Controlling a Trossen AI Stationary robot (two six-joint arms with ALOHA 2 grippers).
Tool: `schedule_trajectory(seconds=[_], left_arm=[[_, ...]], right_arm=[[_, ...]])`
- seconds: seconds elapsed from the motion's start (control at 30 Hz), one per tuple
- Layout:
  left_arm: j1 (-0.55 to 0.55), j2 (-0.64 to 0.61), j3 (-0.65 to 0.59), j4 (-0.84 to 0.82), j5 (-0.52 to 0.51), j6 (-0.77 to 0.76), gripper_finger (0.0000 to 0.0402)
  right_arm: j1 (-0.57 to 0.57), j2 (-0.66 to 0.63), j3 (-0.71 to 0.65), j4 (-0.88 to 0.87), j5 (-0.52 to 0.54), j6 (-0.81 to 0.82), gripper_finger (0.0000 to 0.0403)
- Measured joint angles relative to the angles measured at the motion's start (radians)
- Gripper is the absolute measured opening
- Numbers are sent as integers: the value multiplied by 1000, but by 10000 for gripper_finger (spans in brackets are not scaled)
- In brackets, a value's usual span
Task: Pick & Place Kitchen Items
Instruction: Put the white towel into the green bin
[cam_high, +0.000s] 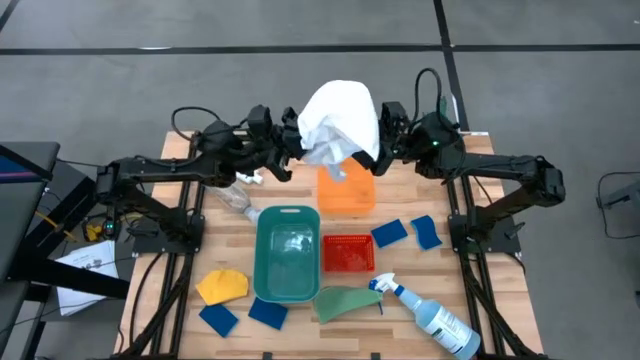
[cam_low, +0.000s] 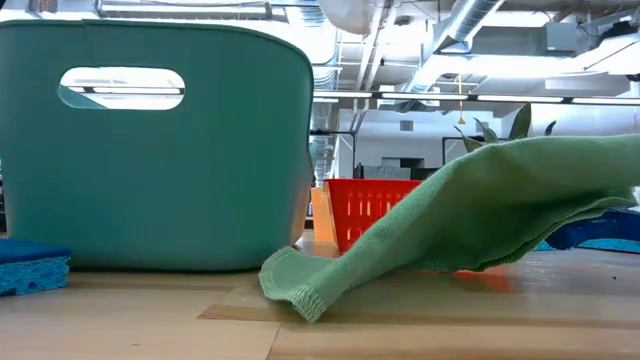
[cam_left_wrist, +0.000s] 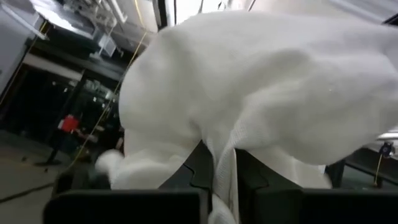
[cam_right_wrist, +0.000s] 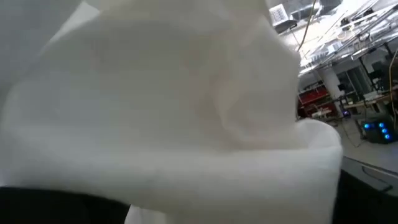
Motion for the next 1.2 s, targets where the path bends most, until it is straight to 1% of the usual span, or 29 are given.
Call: schedule_trajectory(seconds=[0.43,0.5,0.6,0.73,0.87,1.0,1.1,1.2], left_arm=[[-39,0,0,-243,-1,-9,11],[-39,0,-1,-258,-1,-24,11],[-39,0,-1,-258,-12,-26,11],[-34,0,-1,-252,-34,-26,11],[-32,0,-1,-251,-38,-25,11],[-32,0,-1,-251,-49,-24,15],[-32,0,-1,-250,-53,-23,26],[-32,0,-1,-260,-55,-24,46]], right_arm=[[1,-2,9,-8,0,3,381],[2,-3,9,-27,-3,3,381],[2,-2,9,-56,-34,32,379],[2,-2,9,-85,-55,72,363],[2,-2,9,-88,-55,75,326],[-2,-8,9,-93,-56,107,270],[-6,-10,9,-93,-58,109,212],[-10,-10,9,-98,-60,109,136]])
